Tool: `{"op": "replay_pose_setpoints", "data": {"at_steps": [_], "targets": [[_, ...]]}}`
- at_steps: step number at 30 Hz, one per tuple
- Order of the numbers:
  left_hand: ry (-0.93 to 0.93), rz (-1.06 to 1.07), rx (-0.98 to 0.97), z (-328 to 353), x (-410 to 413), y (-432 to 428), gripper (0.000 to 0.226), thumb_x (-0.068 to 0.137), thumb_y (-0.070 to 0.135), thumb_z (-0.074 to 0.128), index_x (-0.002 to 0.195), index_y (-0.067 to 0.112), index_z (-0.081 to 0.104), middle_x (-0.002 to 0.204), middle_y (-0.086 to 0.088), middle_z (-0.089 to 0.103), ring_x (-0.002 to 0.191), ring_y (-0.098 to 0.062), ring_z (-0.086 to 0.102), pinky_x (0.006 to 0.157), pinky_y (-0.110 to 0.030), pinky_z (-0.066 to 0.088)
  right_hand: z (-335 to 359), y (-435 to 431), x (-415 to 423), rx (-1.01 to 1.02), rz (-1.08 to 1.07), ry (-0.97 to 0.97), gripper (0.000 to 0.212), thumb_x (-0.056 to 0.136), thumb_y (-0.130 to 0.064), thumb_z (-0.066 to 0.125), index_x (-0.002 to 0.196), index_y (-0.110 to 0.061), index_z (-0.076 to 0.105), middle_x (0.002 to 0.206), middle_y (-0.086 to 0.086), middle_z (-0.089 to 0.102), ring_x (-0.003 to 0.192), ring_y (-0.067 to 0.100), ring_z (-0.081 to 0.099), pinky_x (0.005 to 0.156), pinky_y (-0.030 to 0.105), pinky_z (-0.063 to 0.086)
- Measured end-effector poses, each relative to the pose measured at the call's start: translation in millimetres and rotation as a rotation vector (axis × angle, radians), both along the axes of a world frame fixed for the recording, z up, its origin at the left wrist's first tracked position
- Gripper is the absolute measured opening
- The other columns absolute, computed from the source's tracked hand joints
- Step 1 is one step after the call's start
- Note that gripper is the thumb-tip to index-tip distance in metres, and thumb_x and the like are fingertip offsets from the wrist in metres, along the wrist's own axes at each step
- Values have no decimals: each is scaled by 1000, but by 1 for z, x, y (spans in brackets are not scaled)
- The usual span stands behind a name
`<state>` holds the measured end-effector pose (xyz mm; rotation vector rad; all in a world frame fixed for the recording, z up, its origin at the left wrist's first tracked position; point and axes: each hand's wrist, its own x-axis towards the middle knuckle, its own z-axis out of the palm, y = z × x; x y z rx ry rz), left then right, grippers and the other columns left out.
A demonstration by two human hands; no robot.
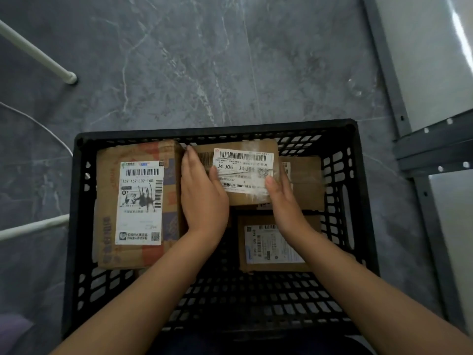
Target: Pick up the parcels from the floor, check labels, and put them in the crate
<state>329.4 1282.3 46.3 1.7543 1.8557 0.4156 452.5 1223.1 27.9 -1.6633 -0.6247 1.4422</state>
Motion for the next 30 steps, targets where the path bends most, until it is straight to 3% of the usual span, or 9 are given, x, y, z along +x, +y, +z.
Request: {"op": "replay_pose_setpoints", "data": {"at_steps": [4,7,11,14,17,19,20,24,30], "targets": [[54,-59,61,-1,-1,-2,55,102,19,34,150,3,13,158,-12,14,146,-21,14,112,-17,5,0,-3,-2,-19,-14,10,52,100,-28,33,149,-25,17,145,-8,36,104,-20,40,70,-10,33],[109,-141,98,-2,-3,0,51,102,15,33,148,0,17,158,-14,13,147,-26,11,115,-25,4,2,-3,-3,-33,-51,30,52,100,-28,34,148,-29,15,133,-18,34,94,-28,35,66,-11,32],[40,-139,65,1,-4,2,50,102,16,32,149,5,19,159,-8,11,148,-20,7,116,-25,4,4,-2,-7,-38,-64,16,53,99,-29,35,147,-31,14,123,-23,35,89,-29,36,64,-10,32],[-78,-102,74,10,-5,1,47,101,16,38,146,7,29,156,-5,21,145,-17,16,118,-28,15,11,0,-9,-47,-70,-7,53,98,-32,37,147,-33,15,132,-16,38,108,-13,44,72,-3,38],[-204,-58,95,34,-8,-1,43,99,13,43,141,10,38,151,-1,30,141,-8,23,111,-12,17,35,-2,-2,-82,-168,-51,55,98,-39,37,148,-31,16,149,-5,31,133,9,33,96,16,29],[-315,-22,48,65,-12,-4,39,97,10,44,137,13,43,140,4,42,126,10,35,100,1,23,66,-6,6,-97,-220,-91,54,99,-40,34,149,-29,18,153,-5,27,138,12,27,99,23,25],[-378,-11,1,85,-14,-7,37,97,10,45,134,15,45,132,8,48,117,15,41,96,1,29,86,-9,10,-99,-241,-100,52,99,-39,33,148,-28,21,153,-5,27,138,11,27,100,23,24],[-478,-77,-177,189,-22,-19,26,96,8,48,115,24,57,112,15,61,109,3,55,98,-19,44,191,-23,25,-71,-259,-139,43,99,-40,36,140,-27,40,143,-9,43,132,7,39,108,24,28],[-573,-238,-251,396,-2,-14,30,97,10,47,95,38,56,100,14,65,97,0,60,82,-15,45,408,-38,59,46,-315,-164,21,97,-28,46,117,-34,50,122,-6,59,111,5,54,99,27,41]]}}
